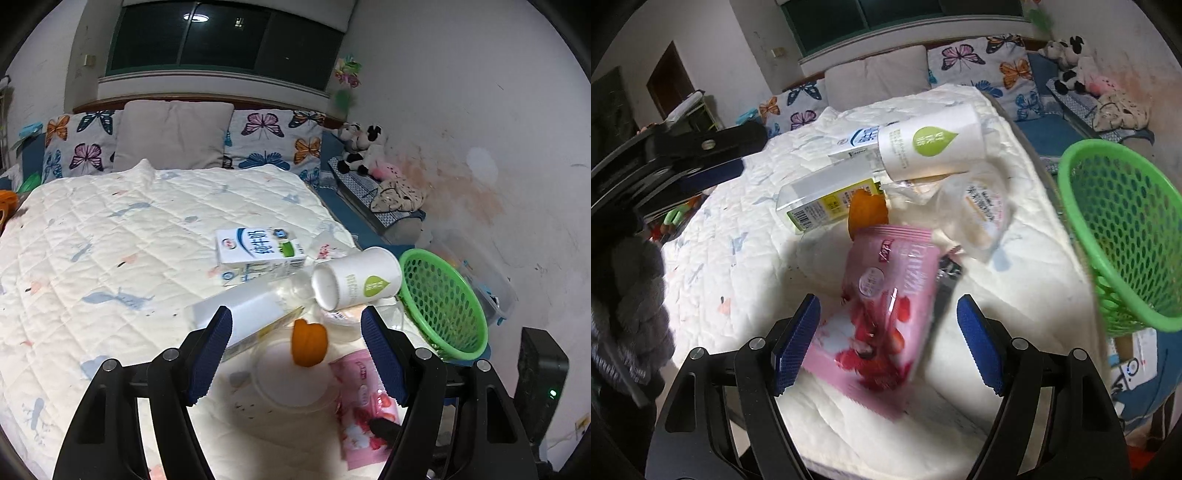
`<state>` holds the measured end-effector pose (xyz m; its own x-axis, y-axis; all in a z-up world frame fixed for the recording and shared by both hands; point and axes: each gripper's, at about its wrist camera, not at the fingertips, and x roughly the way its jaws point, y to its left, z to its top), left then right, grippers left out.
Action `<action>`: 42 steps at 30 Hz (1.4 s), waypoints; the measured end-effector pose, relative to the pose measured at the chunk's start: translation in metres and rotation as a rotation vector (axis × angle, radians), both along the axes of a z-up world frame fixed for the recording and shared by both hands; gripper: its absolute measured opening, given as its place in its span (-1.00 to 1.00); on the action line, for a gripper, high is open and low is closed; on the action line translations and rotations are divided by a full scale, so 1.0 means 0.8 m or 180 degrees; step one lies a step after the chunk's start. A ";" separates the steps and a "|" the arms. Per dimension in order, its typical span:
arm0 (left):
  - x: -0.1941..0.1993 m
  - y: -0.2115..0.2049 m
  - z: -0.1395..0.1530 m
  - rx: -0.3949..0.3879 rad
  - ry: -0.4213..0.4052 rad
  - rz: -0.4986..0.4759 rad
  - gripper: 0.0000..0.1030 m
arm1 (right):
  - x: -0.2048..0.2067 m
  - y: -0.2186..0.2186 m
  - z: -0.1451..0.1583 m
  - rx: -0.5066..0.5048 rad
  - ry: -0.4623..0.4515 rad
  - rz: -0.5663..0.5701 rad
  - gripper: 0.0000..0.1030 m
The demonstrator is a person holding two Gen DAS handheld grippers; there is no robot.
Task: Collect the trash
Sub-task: 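Grasp the pink wafer pack with the right tool while the left tool reaches the orange piece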
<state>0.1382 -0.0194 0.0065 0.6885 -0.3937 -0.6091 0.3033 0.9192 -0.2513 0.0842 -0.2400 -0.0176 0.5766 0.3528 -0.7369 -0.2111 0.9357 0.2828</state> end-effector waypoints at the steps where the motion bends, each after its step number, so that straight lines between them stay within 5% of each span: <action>1: -0.001 0.003 -0.001 0.0002 0.0002 0.0012 0.35 | 0.002 0.003 -0.002 -0.0003 0.0022 -0.0017 0.48; 13: 0.001 0.022 -0.015 -0.0081 0.0074 0.0103 0.35 | 0.021 0.029 -0.027 -0.0276 0.0147 -0.0053 0.45; 26: 0.002 0.005 -0.023 -0.0029 0.0123 0.0015 0.35 | 0.005 0.010 -0.019 -0.0169 0.0080 0.0013 -0.29; 29: 0.003 -0.001 -0.025 -0.0024 0.0142 -0.0008 0.35 | -0.001 0.002 -0.016 -0.0142 0.0072 0.0022 -0.34; 33: 0.004 -0.004 -0.026 -0.0033 0.0152 -0.0017 0.35 | -0.006 -0.003 -0.013 -0.0062 0.0062 0.0028 -0.28; 42: 0.005 0.006 -0.028 -0.0049 0.0162 0.0049 0.35 | 0.004 0.016 -0.013 -0.0171 0.0081 -0.0065 0.38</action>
